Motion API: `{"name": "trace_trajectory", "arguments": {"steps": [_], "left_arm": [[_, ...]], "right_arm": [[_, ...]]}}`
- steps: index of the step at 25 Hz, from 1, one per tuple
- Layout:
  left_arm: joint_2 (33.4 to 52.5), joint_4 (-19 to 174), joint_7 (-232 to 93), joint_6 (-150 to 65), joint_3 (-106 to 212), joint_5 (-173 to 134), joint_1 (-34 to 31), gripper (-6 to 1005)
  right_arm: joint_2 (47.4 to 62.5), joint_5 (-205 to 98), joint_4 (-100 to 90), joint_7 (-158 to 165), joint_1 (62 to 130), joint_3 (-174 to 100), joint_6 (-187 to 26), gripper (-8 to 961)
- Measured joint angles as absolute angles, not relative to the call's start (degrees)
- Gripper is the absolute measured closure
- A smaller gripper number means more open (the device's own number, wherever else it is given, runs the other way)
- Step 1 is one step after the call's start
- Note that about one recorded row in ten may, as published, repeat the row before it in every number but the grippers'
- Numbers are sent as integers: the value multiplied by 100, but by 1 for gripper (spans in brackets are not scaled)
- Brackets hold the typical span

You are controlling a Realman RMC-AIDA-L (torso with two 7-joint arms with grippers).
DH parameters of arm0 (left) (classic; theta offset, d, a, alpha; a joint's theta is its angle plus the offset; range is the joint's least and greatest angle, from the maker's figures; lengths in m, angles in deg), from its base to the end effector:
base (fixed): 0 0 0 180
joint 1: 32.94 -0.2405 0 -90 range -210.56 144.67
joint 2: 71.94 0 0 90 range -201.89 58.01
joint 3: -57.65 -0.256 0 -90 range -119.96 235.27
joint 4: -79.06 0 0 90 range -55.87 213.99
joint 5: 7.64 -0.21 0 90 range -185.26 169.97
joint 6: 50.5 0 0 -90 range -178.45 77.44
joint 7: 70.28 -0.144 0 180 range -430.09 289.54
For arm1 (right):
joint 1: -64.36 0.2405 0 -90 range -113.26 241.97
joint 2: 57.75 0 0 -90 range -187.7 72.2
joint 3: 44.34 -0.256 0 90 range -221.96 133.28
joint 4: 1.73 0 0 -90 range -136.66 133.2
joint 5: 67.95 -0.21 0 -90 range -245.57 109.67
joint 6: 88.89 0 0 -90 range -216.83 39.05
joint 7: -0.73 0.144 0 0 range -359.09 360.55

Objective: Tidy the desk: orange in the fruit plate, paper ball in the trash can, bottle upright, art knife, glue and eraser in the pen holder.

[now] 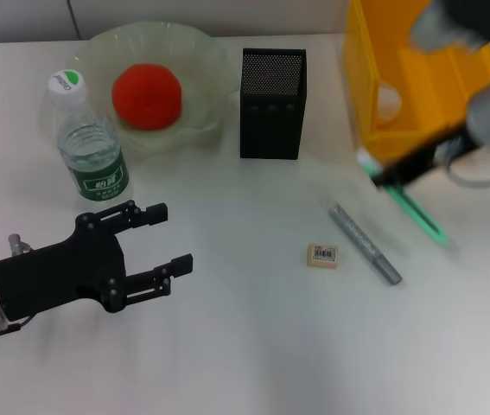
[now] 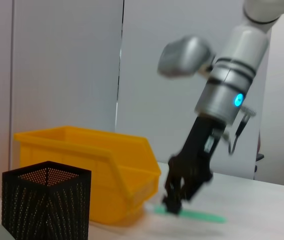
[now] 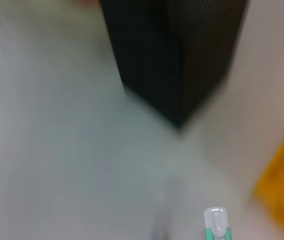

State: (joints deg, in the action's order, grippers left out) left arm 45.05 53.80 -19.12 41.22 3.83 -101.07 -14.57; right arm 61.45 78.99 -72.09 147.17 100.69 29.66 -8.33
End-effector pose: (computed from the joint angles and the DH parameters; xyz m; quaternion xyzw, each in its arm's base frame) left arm -0.3002 0.2571 -0.0230 -0.9274 -0.1263 -0.3104 0.1661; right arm 0.1892 0.3804 0.0009 -0.9017 0.3619 -0.1114 0.2087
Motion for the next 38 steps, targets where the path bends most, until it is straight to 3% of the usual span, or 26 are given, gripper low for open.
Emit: {"name": "trace_trajectory", "arguments": {"steps": [5, 7, 8, 11, 16, 18, 27, 38], "left_arm": [[4504, 5375, -1912, 4123, 387, -10098, -1444, 246], [4505, 5374, -1912, 4123, 387, -10097, -1427, 246], [4507, 5373, -1912, 4123, 388, -10097, -1418, 246], [4518, 5358, -1912, 4124, 394, -10093, -1406, 246], [4553, 5365, -1908, 4123, 397, -10091, -1344, 247], [4553, 5365, -1908, 4123, 397, -10091, -1344, 247], [4601, 5369, -1921, 4127, 395, -10108, -1365, 247], [4596, 5366, -1904, 4186, 395, -10129, -1337, 247]], "right_arm": [[6107, 4882, -7197, 12951, 9546, 1035, -704, 781], [6038, 3640, -6504, 12068, 9510, 543, -707, 780], [5959, 2352, -5273, 10790, 9545, 230, -676, 779], [5934, 1330, -4135, 9571, 9627, 138, -636, 778], [6190, -302, -2002, 6154, 9998, 199, -640, 775], [6210, -666, -1037, 4761, 10447, 237, -838, 774], [6201, -489, -771, 4746, 10937, 540, -2005, 769], [6105, 469, -2812, 7105, 10137, 1943, -1996, 458]]}}
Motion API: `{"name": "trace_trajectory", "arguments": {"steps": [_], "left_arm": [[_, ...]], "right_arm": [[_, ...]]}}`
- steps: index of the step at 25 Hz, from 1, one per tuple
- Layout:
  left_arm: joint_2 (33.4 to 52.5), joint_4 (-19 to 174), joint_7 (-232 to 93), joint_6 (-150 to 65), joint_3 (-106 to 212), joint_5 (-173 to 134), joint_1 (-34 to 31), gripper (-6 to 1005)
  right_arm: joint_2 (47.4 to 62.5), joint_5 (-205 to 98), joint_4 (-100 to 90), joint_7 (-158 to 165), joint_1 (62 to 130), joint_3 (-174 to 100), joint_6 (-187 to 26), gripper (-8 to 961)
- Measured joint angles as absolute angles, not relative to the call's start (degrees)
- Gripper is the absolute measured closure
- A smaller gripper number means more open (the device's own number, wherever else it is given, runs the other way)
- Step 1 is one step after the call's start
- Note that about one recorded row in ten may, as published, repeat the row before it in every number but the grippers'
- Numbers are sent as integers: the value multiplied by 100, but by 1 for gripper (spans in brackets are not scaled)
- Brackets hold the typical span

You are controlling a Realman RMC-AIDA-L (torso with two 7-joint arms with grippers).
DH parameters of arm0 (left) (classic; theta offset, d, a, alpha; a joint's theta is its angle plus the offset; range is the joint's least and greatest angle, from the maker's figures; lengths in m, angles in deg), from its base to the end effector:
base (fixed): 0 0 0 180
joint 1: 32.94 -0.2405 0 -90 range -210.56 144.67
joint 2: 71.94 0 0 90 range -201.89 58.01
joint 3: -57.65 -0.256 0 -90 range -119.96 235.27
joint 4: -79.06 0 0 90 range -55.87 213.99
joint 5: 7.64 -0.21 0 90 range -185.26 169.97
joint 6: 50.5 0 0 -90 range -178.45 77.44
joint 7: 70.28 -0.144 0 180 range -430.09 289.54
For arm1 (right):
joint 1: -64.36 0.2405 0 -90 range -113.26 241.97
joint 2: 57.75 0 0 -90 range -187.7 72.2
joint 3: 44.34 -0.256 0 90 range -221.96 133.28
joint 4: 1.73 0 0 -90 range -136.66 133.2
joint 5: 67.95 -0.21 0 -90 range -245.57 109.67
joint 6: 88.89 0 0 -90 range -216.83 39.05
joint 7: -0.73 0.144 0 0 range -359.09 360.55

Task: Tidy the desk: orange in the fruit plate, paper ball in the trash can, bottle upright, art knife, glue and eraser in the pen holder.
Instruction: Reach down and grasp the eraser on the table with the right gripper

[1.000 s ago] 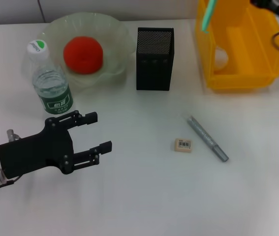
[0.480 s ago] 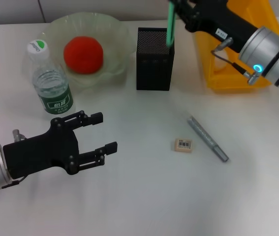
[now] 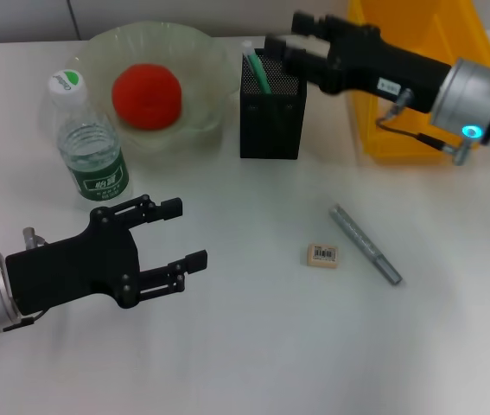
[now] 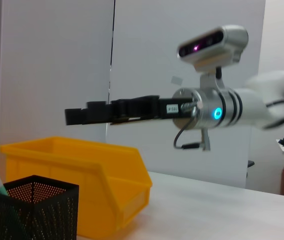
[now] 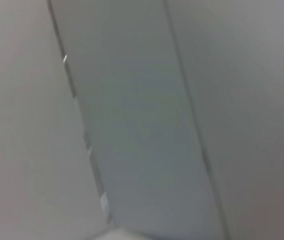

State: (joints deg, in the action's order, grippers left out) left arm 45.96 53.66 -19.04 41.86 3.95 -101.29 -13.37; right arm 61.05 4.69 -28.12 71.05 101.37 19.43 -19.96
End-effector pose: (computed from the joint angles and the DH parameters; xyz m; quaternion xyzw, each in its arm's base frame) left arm -0.2897 0.2610 -0.0282 -0.9268 -0.1164 -0.3215 0.1556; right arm 0.1960 0.3898 -0.0291 -0.8807 0.2071 0.3670 0.2162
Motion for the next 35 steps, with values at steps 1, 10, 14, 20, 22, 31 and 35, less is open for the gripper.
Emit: {"name": "trace_trajectory", "arguments": {"steps": [1, 10, 14, 20, 22, 31, 35], "left_arm": [[4594, 5358, -1904, 4197, 393, -10129, -1342, 247], [4567, 5371, -1903, 4304, 394, -10133, -1397, 247], [4576, 5371, -1903, 4318, 395, -10134, -1410, 247], [4597, 5373, -1933, 4319, 395, -10134, -1432, 247], [4599, 5374, -1940, 4319, 400, -10134, -1446, 247], [4594, 5365, -1924, 4398, 398, -10132, -1481, 247], [4600, 5347, -1916, 4460, 386, -10131, -1458, 247]], "right_arm": [[6057, 910, -3237, 7641, 10032, 1944, -1943, 421], [5877, 6191, -6601, 12406, 10141, 1789, 45, 158], [6039, 7311, -6972, 12648, 10526, 1915, 893, 159], [6170, 7632, -6809, 12692, 10767, 2936, 838, 161], [6187, 7514, -6704, 12706, 10789, 3221, 646, 161], [6195, 7211, -6175, 12822, 10945, 4215, -427, 233], [6196, 7208, -5949, 12925, 11026, 4613, -750, 280]]}}
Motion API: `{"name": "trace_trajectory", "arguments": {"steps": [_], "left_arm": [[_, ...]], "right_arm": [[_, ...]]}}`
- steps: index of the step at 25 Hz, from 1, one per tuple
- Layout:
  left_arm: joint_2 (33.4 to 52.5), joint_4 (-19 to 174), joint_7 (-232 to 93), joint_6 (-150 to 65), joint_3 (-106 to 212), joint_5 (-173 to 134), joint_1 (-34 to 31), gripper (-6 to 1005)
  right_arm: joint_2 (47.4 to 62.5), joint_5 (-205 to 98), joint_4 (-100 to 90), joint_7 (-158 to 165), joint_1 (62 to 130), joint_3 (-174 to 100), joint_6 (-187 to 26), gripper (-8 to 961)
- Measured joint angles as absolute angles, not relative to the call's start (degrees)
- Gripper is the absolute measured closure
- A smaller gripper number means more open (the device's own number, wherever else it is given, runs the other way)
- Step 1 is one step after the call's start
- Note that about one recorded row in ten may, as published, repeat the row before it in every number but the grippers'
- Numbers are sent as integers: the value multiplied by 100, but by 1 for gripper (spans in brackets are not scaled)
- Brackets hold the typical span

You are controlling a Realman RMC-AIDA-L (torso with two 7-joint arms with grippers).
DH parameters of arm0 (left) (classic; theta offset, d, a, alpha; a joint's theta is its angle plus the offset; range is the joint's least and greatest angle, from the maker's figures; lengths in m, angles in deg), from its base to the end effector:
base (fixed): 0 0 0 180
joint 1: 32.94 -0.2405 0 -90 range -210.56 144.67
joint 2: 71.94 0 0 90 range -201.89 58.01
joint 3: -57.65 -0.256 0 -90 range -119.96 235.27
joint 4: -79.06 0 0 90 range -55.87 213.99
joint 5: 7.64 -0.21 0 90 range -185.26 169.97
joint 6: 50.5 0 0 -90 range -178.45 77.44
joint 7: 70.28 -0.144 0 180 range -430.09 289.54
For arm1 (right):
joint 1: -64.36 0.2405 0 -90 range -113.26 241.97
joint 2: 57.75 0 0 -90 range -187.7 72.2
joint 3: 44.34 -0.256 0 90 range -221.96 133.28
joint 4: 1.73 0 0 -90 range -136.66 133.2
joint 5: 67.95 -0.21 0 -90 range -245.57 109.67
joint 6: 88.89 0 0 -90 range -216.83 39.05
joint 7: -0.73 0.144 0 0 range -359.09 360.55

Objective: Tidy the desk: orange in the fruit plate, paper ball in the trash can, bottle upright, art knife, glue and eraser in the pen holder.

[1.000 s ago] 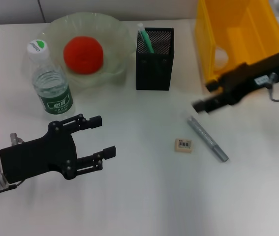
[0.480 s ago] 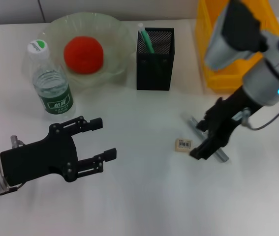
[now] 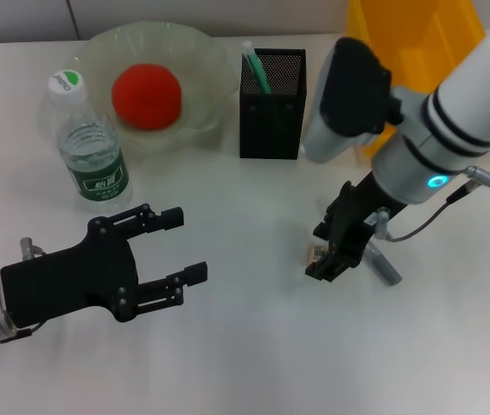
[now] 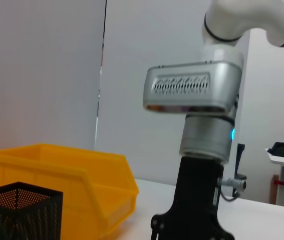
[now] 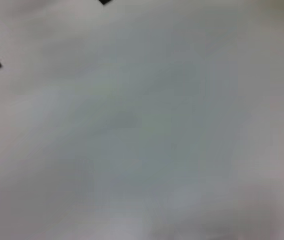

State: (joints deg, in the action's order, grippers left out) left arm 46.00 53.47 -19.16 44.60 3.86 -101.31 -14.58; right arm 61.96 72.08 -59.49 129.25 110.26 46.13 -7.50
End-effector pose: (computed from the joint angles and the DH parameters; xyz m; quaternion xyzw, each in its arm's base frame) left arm -0.2898 0.2506 -0.0265 -0.9239 -0.1153 -0.3353 0.1435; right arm 0.1549 0.3566 -0.0738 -0.9670 0.1352 -0.2113 0.0438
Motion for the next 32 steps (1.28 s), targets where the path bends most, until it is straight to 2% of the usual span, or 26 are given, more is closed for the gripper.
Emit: {"name": "trace_trajectory", "arguments": {"steps": [3, 9, 15, 21, 25, 29, 32], "left_arm": [[4589, 5354, -1910, 4469, 390, -10131, -1440, 247], [4587, 5338, -1904, 4480, 395, -10132, -1426, 247], [4588, 5331, -1904, 4480, 396, -10132, -1422, 246], [4570, 5344, -1903, 4468, 396, -10116, -1422, 246], [4573, 5342, -1903, 4440, 396, -10114, -1432, 246], [4584, 5345, -1906, 4440, 395, -10127, -1423, 246], [4590, 5340, -1904, 4440, 395, -10136, -1408, 246]], "right_arm": [[6196, 7213, -5743, 12974, 11107, 4768, -922, 316], [6196, 7213, -5463, 12978, 11187, 4853, -1168, 506], [6196, 7212, -5613, 12978, 11111, 4824, -1078, 575], [6174, 7004, -7050, 12962, 10594, 3669, -392, 646], [6154, 5463, -7389, 12239, 10203, 2017, -517, 697], [6098, 3029, -5896, 10485, 10148, 846, -976, 687], [6093, 2298, -4918, 9452, 10273, 737, -1500, 659]]}}
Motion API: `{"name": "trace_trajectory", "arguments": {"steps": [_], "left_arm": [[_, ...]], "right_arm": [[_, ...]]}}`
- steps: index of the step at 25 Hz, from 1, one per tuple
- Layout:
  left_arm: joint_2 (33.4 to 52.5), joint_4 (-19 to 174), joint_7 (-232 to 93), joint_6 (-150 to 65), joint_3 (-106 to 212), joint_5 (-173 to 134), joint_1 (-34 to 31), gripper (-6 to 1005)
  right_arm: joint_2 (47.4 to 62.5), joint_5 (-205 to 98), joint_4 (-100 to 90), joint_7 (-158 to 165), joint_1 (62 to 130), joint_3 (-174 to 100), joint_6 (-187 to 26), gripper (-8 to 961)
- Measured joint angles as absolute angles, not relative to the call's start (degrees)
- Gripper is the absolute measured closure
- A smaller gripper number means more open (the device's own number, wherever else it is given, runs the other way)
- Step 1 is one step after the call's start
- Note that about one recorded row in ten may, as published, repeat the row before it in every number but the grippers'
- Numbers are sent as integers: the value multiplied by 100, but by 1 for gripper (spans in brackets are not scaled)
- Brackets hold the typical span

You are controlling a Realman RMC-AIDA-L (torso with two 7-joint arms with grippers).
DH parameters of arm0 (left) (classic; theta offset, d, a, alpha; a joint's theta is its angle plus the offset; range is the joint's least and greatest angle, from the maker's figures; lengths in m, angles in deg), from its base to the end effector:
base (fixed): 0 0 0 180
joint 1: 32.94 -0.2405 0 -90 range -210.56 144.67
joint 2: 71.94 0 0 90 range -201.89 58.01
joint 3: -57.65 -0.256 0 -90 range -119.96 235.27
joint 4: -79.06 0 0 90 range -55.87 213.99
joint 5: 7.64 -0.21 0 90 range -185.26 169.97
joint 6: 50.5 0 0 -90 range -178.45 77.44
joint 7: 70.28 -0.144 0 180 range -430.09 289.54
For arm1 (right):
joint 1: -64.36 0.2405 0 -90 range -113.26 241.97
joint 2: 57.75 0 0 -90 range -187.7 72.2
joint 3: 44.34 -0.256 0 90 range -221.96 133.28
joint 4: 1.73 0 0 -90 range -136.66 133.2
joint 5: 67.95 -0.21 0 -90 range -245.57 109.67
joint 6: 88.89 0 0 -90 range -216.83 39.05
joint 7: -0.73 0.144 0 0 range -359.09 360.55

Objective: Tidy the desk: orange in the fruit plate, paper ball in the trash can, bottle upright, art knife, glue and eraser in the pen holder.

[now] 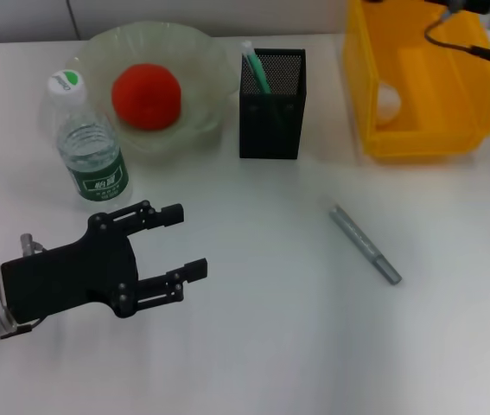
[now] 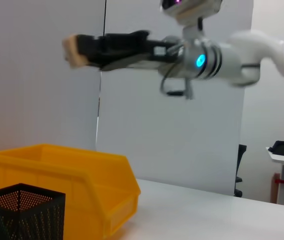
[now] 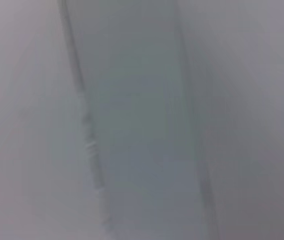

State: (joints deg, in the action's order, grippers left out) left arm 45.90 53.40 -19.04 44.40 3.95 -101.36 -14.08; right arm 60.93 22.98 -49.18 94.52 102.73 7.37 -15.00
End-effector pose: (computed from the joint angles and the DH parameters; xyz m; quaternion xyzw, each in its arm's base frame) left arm -0.2884 0.2538 -0.0258 -0.9248 -0.1122 -0.3340 0.1438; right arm 0.1530 0.4133 0.0398 -0.8873 0.1964 0.3639 0.2044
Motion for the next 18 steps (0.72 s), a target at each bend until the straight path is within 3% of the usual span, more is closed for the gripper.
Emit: {"name": "trace_trajectory", "arguments": {"steps": [6, 11, 18], "left_arm": [[4581, 5343, -1901, 4442, 396, -10136, -1390, 246], [4575, 5351, -1906, 4435, 395, -10136, -1404, 246], [4570, 5342, -1903, 4464, 395, -10134, -1414, 246]], "right_arm": [[6112, 2031, -3929, 8764, 10604, 786, -2371, 604], [6092, 2032, -4019, 8959, 10473, 782, -2174, 364], [5907, 2885, -5135, 10270, 10074, 851, -1397, 255]]}}
